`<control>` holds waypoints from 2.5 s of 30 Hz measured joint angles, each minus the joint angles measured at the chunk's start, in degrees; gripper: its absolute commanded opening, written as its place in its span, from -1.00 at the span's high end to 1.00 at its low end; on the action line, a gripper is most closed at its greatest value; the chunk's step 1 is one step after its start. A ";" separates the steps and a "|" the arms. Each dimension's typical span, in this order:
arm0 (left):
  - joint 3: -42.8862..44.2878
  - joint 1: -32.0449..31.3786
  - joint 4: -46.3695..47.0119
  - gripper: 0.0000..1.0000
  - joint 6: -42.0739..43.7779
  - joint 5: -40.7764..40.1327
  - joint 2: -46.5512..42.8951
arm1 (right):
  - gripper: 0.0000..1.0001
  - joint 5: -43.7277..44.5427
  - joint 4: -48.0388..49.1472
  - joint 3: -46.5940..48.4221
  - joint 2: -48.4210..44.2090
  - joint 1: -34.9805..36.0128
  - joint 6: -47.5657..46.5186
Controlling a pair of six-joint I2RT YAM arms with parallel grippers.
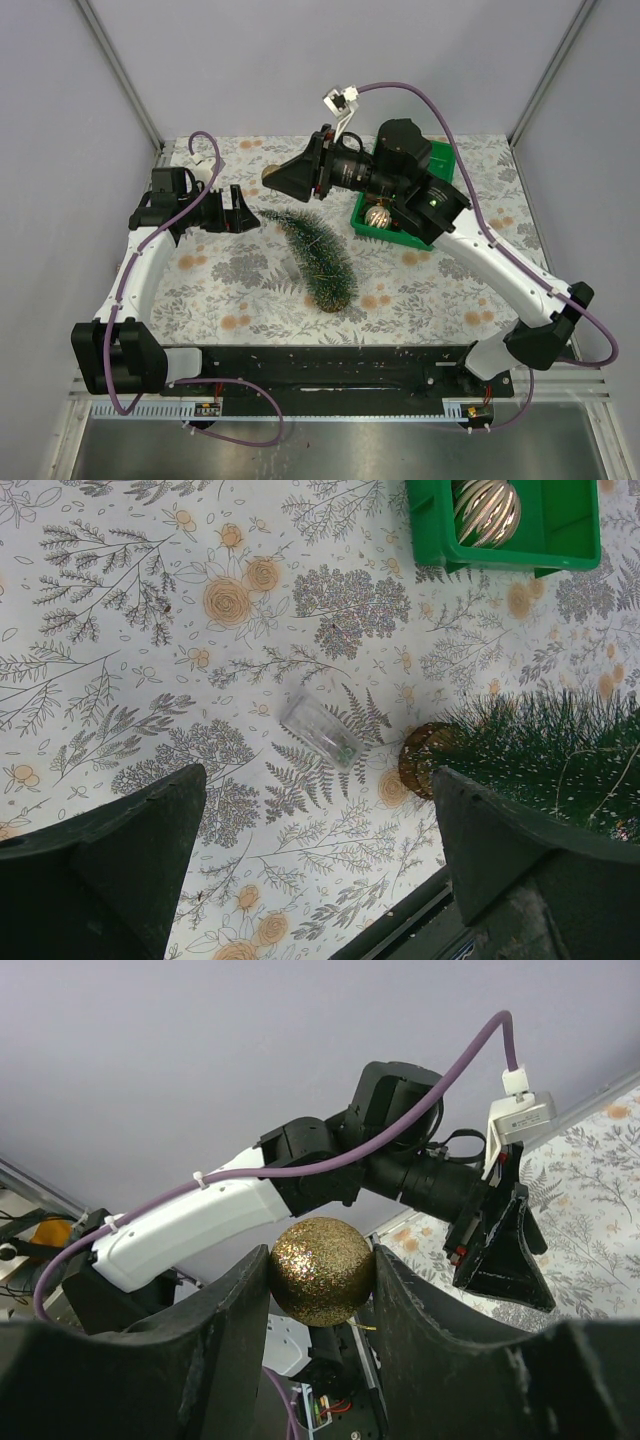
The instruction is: Decorate the small christmas tree
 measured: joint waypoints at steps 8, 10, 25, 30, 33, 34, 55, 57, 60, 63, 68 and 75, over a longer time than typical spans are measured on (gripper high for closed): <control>0.00 0.00 0.02 -0.98 0.00 0.17 0.00 | 0.66 0.28 -0.79 1.68 4.63 2.71 -0.76; 0.00 0.00 0.02 -0.98 -0.02 0.17 0.00 | 0.67 0.57 -1.51 3.21 5.88 3.93 -1.36; -0.11 0.00 0.04 -0.98 -0.02 0.17 0.00 | 0.70 4.94 -5.07 6.43 6.88 5.97 -5.95; -0.37 0.00 0.04 -0.98 -0.02 0.17 0.00 | 0.70 5.86 -5.42 7.41 8.48 6.08 -6.86; -0.39 0.00 0.04 -0.98 0.00 0.17 0.00 | 0.70 6.25 -5.51 7.52 9.31 6.10 -7.26; -0.39 0.00 0.04 -0.98 -0.02 0.17 0.00 | 0.71 6.38 -5.79 7.52 9.49 6.12 -7.48; -0.76 0.00 0.09 -0.98 -0.44 0.20 0.00 | 0.73 9.70 -8.63 7.72 8.90 6.14 -10.29; -0.76 0.00 0.09 -0.98 -0.46 0.20 0.00 | 0.73 9.73 -8.63 7.72 8.57 6.14 -10.47; -0.76 0.00 0.09 -0.98 -0.46 0.20 0.00 | 0.73 9.73 -8.72 7.76 8.02 6.16 -10.58; -0.76 0.00 0.09 -0.98 -0.46 0.20 0.00 | 0.73 10.05 -9.55 8.68 7.96 6.49 -10.97; -0.76 0.00 0.09 -0.98 -0.46 0.20 0.00 | 0.73 11.56 -12.52 11.06 8.09 8.24 -12.33; -0.76 0.00 0.09 -0.98 -0.46 0.20 0.00 | 0.73 14.03 -15.32 15.58 9.75 11.02 -15.34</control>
